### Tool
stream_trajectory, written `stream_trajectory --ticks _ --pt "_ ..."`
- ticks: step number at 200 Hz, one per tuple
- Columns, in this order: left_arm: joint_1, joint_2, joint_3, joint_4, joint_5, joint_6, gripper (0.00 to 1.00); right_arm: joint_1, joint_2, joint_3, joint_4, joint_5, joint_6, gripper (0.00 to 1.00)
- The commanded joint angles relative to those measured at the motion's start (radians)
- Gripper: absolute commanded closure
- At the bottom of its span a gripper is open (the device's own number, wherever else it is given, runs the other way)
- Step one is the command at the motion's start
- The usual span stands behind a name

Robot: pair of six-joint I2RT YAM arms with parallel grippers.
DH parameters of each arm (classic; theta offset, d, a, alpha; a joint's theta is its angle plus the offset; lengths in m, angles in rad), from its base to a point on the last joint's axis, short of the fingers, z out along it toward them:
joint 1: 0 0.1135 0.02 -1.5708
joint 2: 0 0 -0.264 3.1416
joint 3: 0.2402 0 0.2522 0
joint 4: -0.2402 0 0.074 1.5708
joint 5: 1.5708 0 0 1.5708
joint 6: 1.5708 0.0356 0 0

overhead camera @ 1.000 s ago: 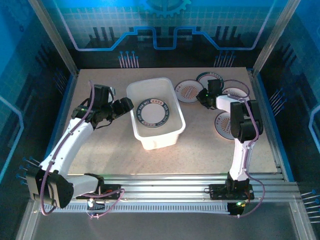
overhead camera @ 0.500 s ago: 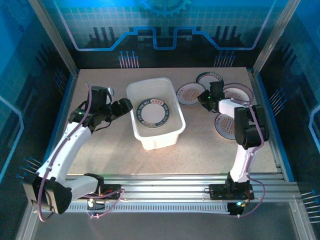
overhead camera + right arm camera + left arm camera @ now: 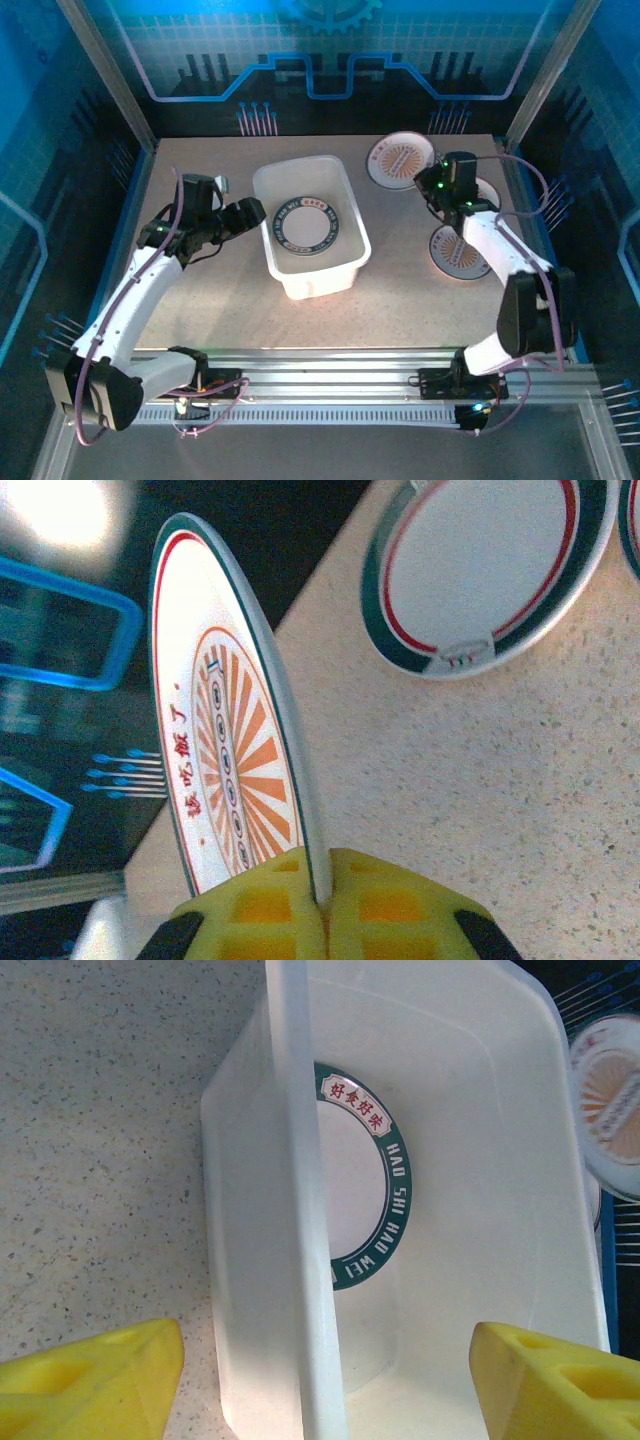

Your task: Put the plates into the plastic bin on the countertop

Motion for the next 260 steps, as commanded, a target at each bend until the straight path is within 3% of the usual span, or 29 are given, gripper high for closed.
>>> stream_trajectory --ticks 1,53,77,99,114,143,167,209,260 --pt "-0.005 -0.002 0.006 0.028 0.026 0.044 0.23 0.000 -0.117 0.003 -0.057 0.061 -0.003 1.00" --pt "-0.002 -0.014 0.000 0.055 0.054 0.080 0.23 0.132 -0.274 0.086 -0.208 0.147 0.000 1.00" --pt "0.019 -0.027 -0.001 0.061 0.084 0.108 0.23 0.261 -0.301 0.110 -0.265 0.238 0.050 1.00" --pt "0.094 -0.031 -0.001 0.077 0.163 0.111 0.23 0.393 -0.296 0.143 -0.331 0.331 0.133 1.00" --pt "0.138 -0.030 0.004 0.088 0.211 0.106 0.23 0.497 -0.275 0.167 -0.384 0.430 0.185 1.00" --pt "0.156 -0.027 0.011 0.095 0.235 0.116 0.23 0.621 -0.197 0.203 -0.415 0.496 0.295 1.00" --pt "0.161 -0.034 -0.006 0.107 0.245 0.111 0.23 0.655 -0.104 0.249 -0.420 0.458 0.335 1.00" --pt "0.177 -0.047 -0.029 0.103 0.256 0.119 0.23 0.721 -0.015 0.299 -0.466 0.562 0.443 1.00" --pt "0.185 -0.028 -0.027 0.102 0.273 0.121 0.23 0.748 0.079 0.329 -0.463 0.542 0.531 1.00"
